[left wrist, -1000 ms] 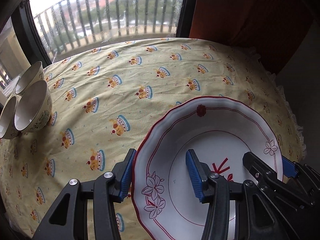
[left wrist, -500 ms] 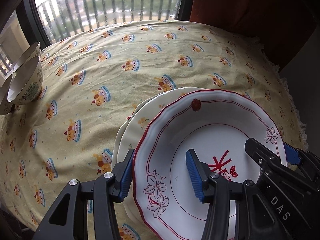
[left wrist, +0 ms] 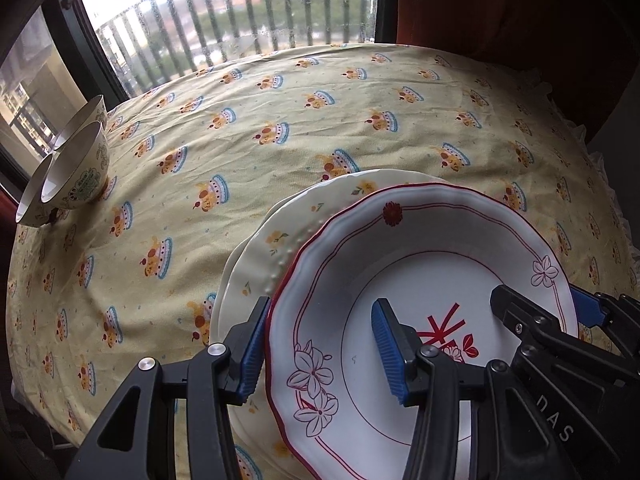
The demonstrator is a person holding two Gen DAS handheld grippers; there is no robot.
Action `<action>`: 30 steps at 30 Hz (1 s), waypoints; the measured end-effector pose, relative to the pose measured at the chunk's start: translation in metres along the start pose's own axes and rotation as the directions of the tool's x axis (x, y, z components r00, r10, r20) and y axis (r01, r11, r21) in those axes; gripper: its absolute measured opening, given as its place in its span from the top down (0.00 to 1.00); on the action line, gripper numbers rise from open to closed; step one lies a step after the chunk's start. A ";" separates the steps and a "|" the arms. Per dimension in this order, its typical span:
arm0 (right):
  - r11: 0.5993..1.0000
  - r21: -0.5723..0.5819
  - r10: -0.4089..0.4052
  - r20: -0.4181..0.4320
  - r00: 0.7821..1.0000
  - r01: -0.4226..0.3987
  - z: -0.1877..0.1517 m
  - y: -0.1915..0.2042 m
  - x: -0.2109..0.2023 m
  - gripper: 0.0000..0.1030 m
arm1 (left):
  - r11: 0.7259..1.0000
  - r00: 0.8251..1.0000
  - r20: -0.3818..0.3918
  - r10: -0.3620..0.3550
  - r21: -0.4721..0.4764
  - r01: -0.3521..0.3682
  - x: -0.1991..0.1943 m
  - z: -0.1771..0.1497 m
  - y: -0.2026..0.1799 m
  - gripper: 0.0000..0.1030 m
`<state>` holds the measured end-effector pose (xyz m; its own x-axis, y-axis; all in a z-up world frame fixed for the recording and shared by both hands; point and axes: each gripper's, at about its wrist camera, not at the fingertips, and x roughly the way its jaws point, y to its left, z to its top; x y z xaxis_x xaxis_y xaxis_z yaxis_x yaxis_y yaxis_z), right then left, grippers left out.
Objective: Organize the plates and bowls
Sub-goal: 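Lower the plate stack onto the table and open both tools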
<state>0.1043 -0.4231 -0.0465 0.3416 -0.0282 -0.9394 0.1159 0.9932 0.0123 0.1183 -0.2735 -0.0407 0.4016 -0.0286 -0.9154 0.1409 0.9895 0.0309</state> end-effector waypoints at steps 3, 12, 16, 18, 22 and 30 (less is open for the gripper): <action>1.000 -0.014 0.015 0.004 1.000 -0.015 0.000 -0.001 0.001 0.49 | 0.999 1.000 0.002 0.009 -0.035 -0.009 0.000 -0.001 0.001 0.51; 0.998 -0.061 -0.010 0.060 0.998 0.013 -0.002 -0.002 -0.010 0.49 | 0.998 0.999 0.016 0.048 -0.035 -0.047 0.000 -0.003 -0.002 0.51; 1.000 -0.023 0.019 0.087 0.996 -0.017 -0.001 -0.013 -0.020 0.66 | 0.995 0.995 0.023 0.093 -0.021 -0.093 0.000 -0.004 -0.003 0.51; 0.999 -0.009 0.051 0.062 0.997 -0.050 0.000 -0.017 -0.016 0.80 | 0.996 0.996 0.023 0.088 -0.035 -0.087 -0.001 -0.004 -0.001 0.50; 0.996 0.017 0.089 0.032 0.996 -0.089 0.000 -0.020 -0.009 0.80 | 0.993 0.993 0.028 0.117 -0.022 -0.117 0.000 -0.005 -0.004 0.50; 0.995 -0.025 0.096 0.044 0.994 -0.095 0.003 -0.014 -0.004 0.80 | 0.991 0.993 0.055 0.104 -0.086 -0.099 0.001 -0.003 0.002 0.39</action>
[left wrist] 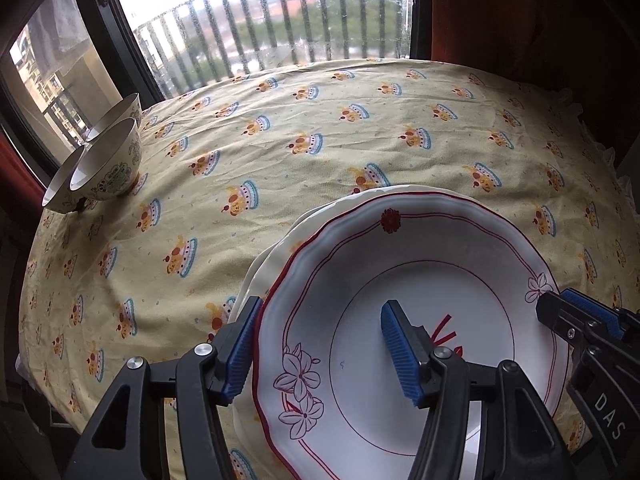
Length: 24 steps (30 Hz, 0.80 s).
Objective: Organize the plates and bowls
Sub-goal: 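Lower the plate stack onto the table and open both tools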
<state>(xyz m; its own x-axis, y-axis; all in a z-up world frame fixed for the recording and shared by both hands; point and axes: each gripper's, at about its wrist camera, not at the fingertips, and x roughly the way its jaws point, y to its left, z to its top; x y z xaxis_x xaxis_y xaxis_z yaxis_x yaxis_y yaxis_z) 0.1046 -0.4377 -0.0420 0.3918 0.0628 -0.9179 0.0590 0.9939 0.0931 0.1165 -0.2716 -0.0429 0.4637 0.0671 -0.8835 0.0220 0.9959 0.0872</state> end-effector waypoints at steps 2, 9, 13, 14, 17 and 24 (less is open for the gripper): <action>1.000 -0.017 0.005 0.003 1.000 -0.005 0.002 0.003 0.001 0.80 | 1.000 1.000 -0.002 0.000 -0.027 0.000 0.000 0.000 0.005 0.38; 0.997 -0.081 -0.003 0.009 1.000 0.004 0.007 0.015 0.005 0.80 | 0.997 0.999 -0.015 -0.040 -0.062 0.039 -0.002 -0.003 0.012 0.30; 0.995 -0.095 0.004 0.001 1.000 -0.004 0.008 0.017 0.005 0.71 | 0.997 0.999 -0.015 -0.040 -0.070 0.038 -0.005 -0.007 0.012 0.25; 0.995 -0.100 0.009 -0.001 1.000 -0.009 0.008 0.018 0.005 0.69 | 0.997 0.999 -0.013 -0.033 -0.070 0.032 -0.006 -0.008 0.013 0.24; 0.993 -0.115 0.009 0.001 1.000 -0.009 0.009 0.022 0.004 0.59 | 0.994 0.999 -0.013 -0.044 -0.102 0.042 -0.008 -0.008 0.025 0.24; 0.992 -0.121 0.030 0.043 0.999 -0.025 0.017 0.035 -0.009 0.31 | 0.981 0.997 0.005 -0.073 -0.181 0.073 -0.015 -0.007 0.063 0.15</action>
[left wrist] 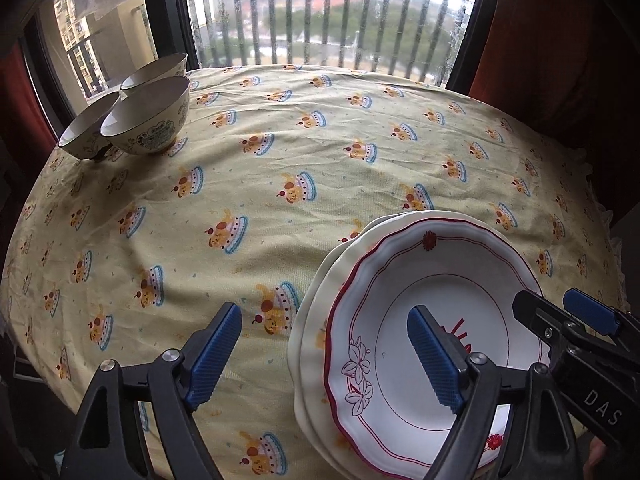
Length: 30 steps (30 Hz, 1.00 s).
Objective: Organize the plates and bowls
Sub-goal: 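Lower the plate stack onto the table and open both tools, then move both tools toward the three white bowls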
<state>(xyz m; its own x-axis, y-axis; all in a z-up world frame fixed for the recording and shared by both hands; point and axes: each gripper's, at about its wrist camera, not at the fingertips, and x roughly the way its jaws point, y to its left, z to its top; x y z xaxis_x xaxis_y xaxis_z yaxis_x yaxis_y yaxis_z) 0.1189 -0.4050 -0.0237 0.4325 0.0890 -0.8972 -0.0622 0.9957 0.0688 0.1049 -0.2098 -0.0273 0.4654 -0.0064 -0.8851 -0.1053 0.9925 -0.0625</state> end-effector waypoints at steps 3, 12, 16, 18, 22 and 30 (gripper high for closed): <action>1.000 -0.007 0.004 0.008 1.000 -0.004 0.003 0.014 -0.004 0.31 | 1.000 1.000 0.008 -0.011 0.010 0.011 -0.003 0.003 0.015 0.14; 1.000 -0.015 -0.026 0.039 0.999 0.027 0.008 0.079 -0.008 0.25 | 0.999 0.999 0.014 -0.047 0.021 0.047 -0.003 0.024 0.085 0.14; 1.000 0.020 -0.019 0.034 0.999 0.018 0.013 0.115 -0.003 0.25 | 0.998 0.999 0.018 -0.038 0.052 0.037 -0.003 0.038 0.123 0.14; 1.000 0.008 -0.016 0.042 0.999 0.015 0.016 0.139 0.000 0.25 | 0.998 1.000 0.019 -0.024 0.065 0.022 -0.002 0.043 0.145 0.14; 1.000 0.005 -0.020 0.043 0.999 0.020 0.023 0.184 0.008 0.25 | 0.997 0.999 0.020 -0.032 0.072 0.030 0.002 0.056 0.188 0.16; 1.000 0.018 -0.003 0.068 0.998 0.002 0.039 0.270 0.022 0.25 | 0.992 0.997 0.078 -0.013 0.130 0.003 0.008 0.087 0.262 0.20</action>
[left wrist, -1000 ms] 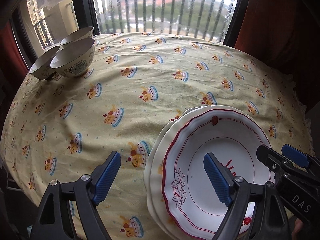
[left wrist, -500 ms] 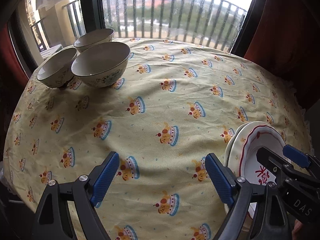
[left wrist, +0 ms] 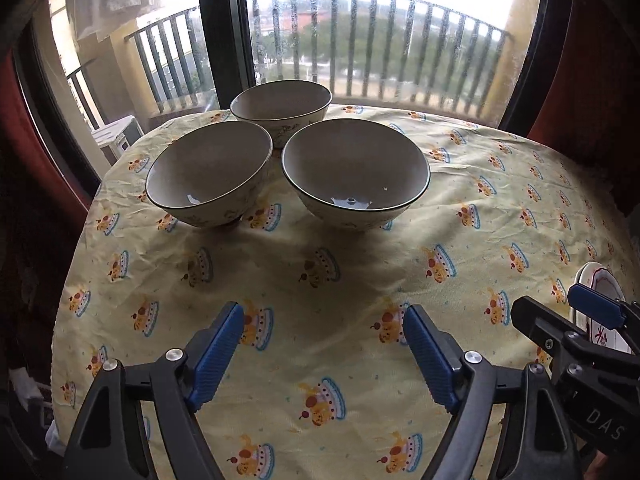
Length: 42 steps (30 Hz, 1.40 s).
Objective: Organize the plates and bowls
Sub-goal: 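Move both tools toward the three white bowls, then grasp the rim of a white bowl with the left tool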
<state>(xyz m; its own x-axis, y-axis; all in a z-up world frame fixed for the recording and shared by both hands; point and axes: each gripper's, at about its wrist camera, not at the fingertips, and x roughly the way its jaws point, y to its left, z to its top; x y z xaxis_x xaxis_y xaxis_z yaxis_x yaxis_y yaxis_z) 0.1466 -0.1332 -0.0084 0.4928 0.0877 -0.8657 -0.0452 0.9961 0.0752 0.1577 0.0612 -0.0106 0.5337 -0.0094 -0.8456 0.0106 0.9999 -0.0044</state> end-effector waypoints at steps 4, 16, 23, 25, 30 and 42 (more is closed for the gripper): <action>0.999 0.027 0.019 0.010 1.000 -0.019 0.014 0.037 0.003 0.26 | 0.998 0.999 0.026 0.045 0.036 -0.046 -0.001 0.016 0.030 0.20; 0.996 0.042 0.075 0.016 0.997 -0.076 0.077 0.119 0.028 0.37 | 0.996 0.995 0.044 0.089 -0.001 -0.089 0.024 0.070 0.099 0.31; 0.996 -0.001 0.087 0.032 0.996 -0.087 0.113 0.155 0.047 0.38 | 0.996 0.994 0.064 0.086 -0.023 -0.084 0.042 0.095 0.120 0.31; 0.996 -0.010 0.088 0.031 0.996 -0.088 0.121 0.164 0.056 0.40 | 0.996 0.995 0.059 0.085 -0.027 -0.084 0.050 0.101 0.124 0.34; 0.996 -0.038 0.082 0.023 0.996 -0.082 0.134 0.185 0.080 0.47 | 0.995 0.994 0.031 0.104 -0.005 -0.103 0.070 0.109 0.127 0.48; 0.995 -0.089 0.043 -0.029 0.999 -0.046 0.149 0.202 0.123 0.75 | 0.995 0.997 -0.007 0.077 -0.059 -0.078 0.099 0.109 0.135 0.68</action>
<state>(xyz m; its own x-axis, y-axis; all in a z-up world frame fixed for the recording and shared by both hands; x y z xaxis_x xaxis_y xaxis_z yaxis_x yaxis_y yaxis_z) 0.3275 0.0787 -0.0259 0.4650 0.1305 -0.8756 -0.1446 0.9870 0.0703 0.3044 0.1943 -0.0368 0.5269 0.0681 -0.8472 -0.0806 0.9963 0.0300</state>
